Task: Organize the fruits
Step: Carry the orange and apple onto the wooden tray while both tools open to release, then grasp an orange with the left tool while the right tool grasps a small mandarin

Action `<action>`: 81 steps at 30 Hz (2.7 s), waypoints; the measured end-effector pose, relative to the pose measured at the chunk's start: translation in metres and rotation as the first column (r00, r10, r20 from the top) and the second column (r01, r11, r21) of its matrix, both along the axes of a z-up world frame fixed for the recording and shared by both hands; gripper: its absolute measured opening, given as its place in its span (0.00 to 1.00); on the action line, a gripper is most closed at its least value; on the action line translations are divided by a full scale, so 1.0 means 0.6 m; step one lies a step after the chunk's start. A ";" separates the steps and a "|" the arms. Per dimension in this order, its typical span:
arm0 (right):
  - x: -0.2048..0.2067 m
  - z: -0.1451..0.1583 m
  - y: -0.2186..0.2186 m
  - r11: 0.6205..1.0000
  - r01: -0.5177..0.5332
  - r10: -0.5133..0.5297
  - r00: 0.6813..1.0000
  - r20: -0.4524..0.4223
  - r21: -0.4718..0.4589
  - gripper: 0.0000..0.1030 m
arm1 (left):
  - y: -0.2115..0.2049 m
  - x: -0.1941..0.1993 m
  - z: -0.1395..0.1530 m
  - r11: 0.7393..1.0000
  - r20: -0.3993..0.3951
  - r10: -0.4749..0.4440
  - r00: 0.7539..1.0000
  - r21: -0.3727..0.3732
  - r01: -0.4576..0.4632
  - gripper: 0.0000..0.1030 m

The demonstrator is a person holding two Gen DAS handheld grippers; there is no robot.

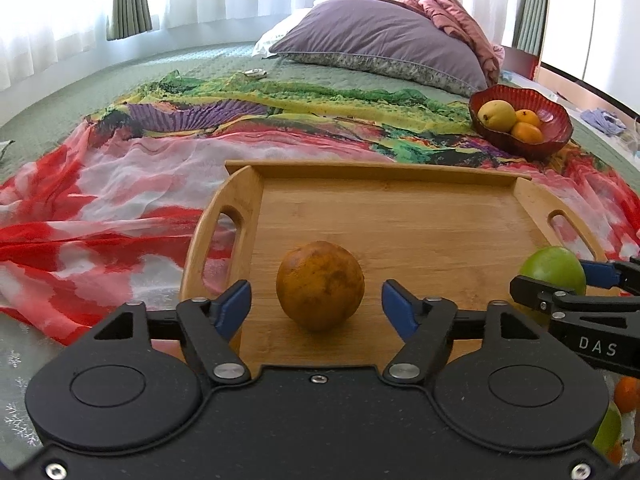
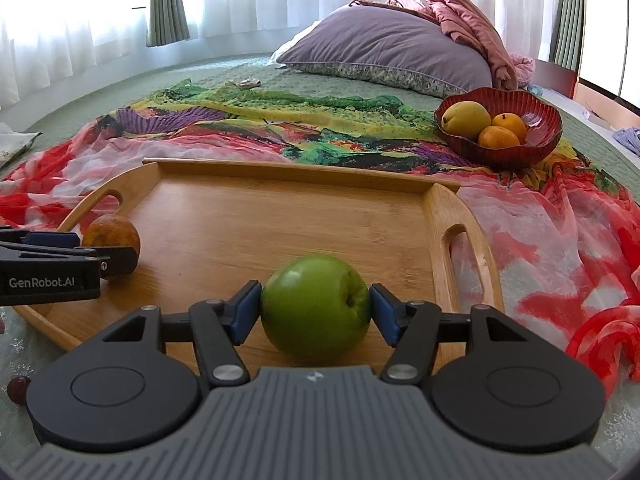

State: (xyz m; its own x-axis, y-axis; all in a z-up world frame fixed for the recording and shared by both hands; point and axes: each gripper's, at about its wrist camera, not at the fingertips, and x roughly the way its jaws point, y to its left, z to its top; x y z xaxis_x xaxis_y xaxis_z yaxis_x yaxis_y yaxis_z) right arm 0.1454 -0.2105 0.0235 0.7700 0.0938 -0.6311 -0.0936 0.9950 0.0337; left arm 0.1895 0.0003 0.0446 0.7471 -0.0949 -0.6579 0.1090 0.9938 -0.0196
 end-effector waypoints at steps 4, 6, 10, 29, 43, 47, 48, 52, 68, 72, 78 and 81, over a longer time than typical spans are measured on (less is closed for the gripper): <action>-0.014 0.007 -0.003 1.000 -0.001 0.001 1.000 0.011 -0.003 0.78 | 0.001 -0.019 0.007 1.000 0.009 -0.006 1.000 -0.002 0.006 0.77; -0.021 0.009 -0.005 1.000 0.000 0.000 1.000 0.014 -0.001 0.80 | 0.005 -0.031 0.011 1.000 0.016 -0.007 1.000 -0.011 0.007 0.80; -0.044 0.017 -0.010 1.000 -0.007 0.007 0.999 0.035 0.005 0.85 | 0.006 -0.064 0.020 1.000 0.042 -0.023 0.999 -0.005 0.024 0.86; -0.190 0.017 -0.043 0.996 -0.082 0.080 0.993 0.091 0.022 0.90 | -0.006 -0.233 0.025 0.993 0.109 -0.117 0.987 -0.017 0.119 0.96; -0.268 -0.006 -0.043 0.993 -0.121 0.122 0.985 0.124 -0.017 0.91 | -0.042 -0.305 -0.011 0.991 0.078 -0.136 0.988 -0.010 0.137 0.97; -0.279 -0.016 -0.044 0.993 -0.116 0.118 0.984 0.131 -0.024 0.91 | -0.048 -0.315 -0.022 0.993 0.083 -0.121 0.989 -0.002 0.121 0.98; -0.281 -0.020 -0.043 0.993 -0.114 0.117 0.985 0.131 -0.026 0.91 | -0.051 -0.317 -0.025 0.993 0.088 -0.115 0.990 0.001 0.115 0.98; -0.291 -0.029 -0.040 0.992 -0.126 0.129 0.983 0.134 -0.031 0.90 | -0.057 -0.324 -0.032 0.994 0.099 -0.108 0.989 0.005 0.109 0.98; -0.302 -0.042 -0.037 0.992 -0.127 0.127 0.984 0.127 -0.004 0.64 | -0.073 -0.333 -0.041 0.987 0.068 -0.150 0.986 -0.044 0.153 0.58; -0.301 -0.044 -0.036 0.993 -0.122 0.121 0.985 0.122 -0.004 0.62 | -0.075 -0.332 -0.045 0.986 0.061 -0.157 0.986 -0.041 0.159 0.53; -0.297 -0.047 -0.036 0.995 -0.100 0.100 0.989 0.112 -0.002 0.52 | -0.081 -0.330 -0.050 0.983 0.040 -0.170 0.985 -0.059 0.172 0.43; -0.294 -0.048 -0.038 0.996 -0.087 0.086 0.991 0.107 0.003 0.46 | -0.083 -0.329 -0.051 0.985 0.042 -0.163 0.986 -0.049 0.165 0.36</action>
